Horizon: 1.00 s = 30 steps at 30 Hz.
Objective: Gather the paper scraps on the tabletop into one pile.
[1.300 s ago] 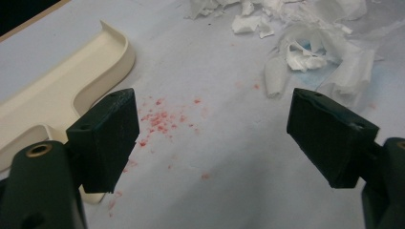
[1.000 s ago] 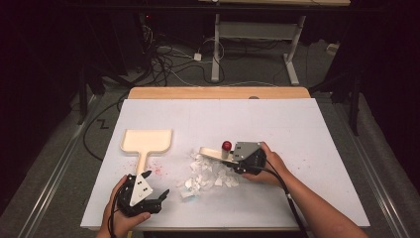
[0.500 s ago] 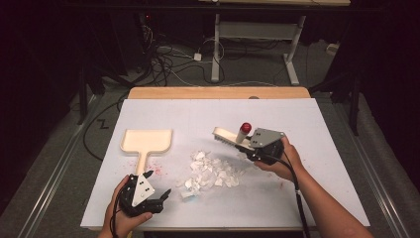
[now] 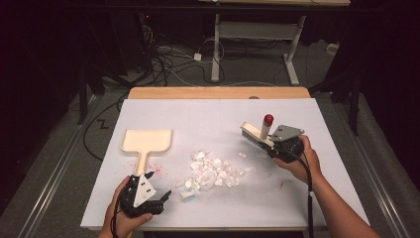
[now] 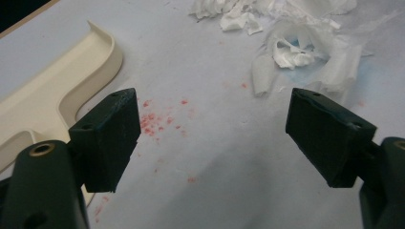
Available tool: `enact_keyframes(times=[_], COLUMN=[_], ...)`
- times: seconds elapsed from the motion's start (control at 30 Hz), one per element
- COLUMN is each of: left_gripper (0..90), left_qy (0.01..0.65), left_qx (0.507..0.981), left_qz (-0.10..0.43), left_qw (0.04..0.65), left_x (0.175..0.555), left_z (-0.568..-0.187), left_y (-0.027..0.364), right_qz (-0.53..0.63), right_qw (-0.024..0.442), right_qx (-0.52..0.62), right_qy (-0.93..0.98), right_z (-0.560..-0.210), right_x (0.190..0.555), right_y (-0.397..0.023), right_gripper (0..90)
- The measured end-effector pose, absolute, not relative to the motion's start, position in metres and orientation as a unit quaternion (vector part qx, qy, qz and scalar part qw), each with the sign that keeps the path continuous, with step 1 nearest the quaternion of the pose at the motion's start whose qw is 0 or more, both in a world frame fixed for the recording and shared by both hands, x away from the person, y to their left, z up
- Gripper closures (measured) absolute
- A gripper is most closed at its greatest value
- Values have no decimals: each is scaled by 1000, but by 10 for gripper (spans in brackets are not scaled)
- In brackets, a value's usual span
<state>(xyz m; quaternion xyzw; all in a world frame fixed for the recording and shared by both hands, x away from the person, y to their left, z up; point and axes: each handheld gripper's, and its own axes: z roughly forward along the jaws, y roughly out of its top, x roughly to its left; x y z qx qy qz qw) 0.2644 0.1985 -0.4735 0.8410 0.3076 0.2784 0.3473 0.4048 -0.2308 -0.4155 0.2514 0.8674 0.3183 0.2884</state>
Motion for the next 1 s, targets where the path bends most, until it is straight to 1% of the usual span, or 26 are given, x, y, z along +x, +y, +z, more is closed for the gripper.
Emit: enact_keyframes(times=[0.13, 0.17, 0.23, 0.43, 0.47, 0.5, 0.63, 0.7, 0.77, 0.8, 1.0], left_gripper=[184, 184, 184, 184, 184, 184, 184, 184, 184, 184, 184], left_qy=[306, 306, 306, 306, 306, 305, 305, 305, 305, 305, 304], left_qx=[842, 842, 843, 841, 841, 842, 842, 842, 842, 842, 843], left_qz=[278, 277, 278, 278, 278, 278, 277, 278, 278, 278, 278], left_qw=[347, 347, 345, 348, 348, 347, 348, 347, 348, 348, 347], left_x=[265, 265, 265, 265, 265, 265, 266, 266, 265, 265, 265], left_z=[-473, -473, -473, -473, -473, -473, -473, -473, -473, -473, -472], left_y=[199, 199, 199, 199, 199, 199, 200, 200, 201, 201, 201], right_qz=[287, 289, 289, 288, 298, 298, 322, 326, 334, 334, 351], right_qw=[298, 288, 287, 280, 273, 273, 245, 244, 227, 232, 225], right_qx=[266, 275, 276, 263, 258, 258, 238, 224, 212, 200, 194], right_qy=[871, 870, 871, 877, 877, 877, 883, 886, 890, 891, 888], right_z=[-422, -422, -422, -429, -428, -428, -428, -429, -429, -428, -420], right_x=[406, 404, 403, 387, 381, 381, 369, 362, 357, 352, 346], right_y=[-233, -234, -232, -208, -198, -198, -177, -166, -158, -152, -151], right_gripper=[675, 675, 676, 675, 675, 675, 674, 674, 674, 674, 675])
